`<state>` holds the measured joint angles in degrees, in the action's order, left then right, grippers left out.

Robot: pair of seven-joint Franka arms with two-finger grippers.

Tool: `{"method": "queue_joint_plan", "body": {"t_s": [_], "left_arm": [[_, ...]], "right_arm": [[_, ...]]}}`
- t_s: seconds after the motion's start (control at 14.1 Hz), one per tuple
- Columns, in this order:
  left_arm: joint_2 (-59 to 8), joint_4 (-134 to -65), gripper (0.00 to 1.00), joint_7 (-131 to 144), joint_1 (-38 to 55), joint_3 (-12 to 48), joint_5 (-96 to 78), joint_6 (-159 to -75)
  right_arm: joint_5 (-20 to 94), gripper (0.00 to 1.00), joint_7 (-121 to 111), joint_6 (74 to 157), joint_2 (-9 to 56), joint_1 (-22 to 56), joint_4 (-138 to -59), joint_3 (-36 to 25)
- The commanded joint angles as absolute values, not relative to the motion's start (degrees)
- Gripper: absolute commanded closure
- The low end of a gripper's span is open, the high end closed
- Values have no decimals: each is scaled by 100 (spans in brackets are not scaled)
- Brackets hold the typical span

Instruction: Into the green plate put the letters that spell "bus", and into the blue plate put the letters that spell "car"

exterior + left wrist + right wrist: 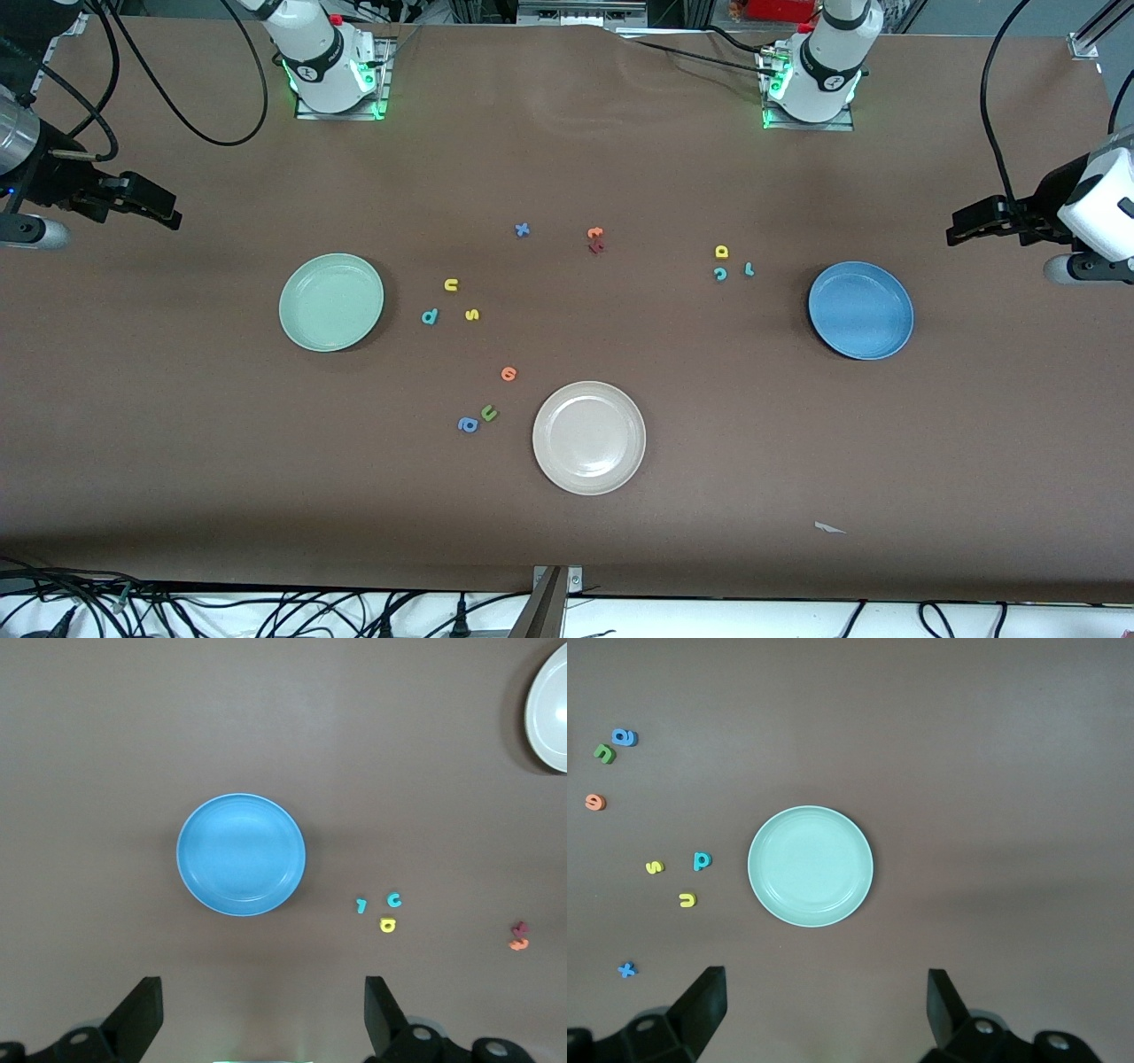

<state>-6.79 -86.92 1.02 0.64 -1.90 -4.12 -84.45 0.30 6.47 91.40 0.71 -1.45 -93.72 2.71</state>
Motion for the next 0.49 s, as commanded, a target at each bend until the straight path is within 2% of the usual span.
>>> {"method": "queue_joint_plan", "body": {"t_s": [0.0,0.28,0.42], "left_arm": [[-685,-8719,0,88,44,-211,-633,-8411],[-729,-9086,0,403,210,-185,-650,-8586],[-712,-9578,0,824,412,-185,-755,-9041]], "right_arm": [[-9,0,677,9114,227,-202,-9299,308],[61,0,799,9342,771,69,-9343,369],[62,0,826,9299,1105,481,-9360,378]]}}
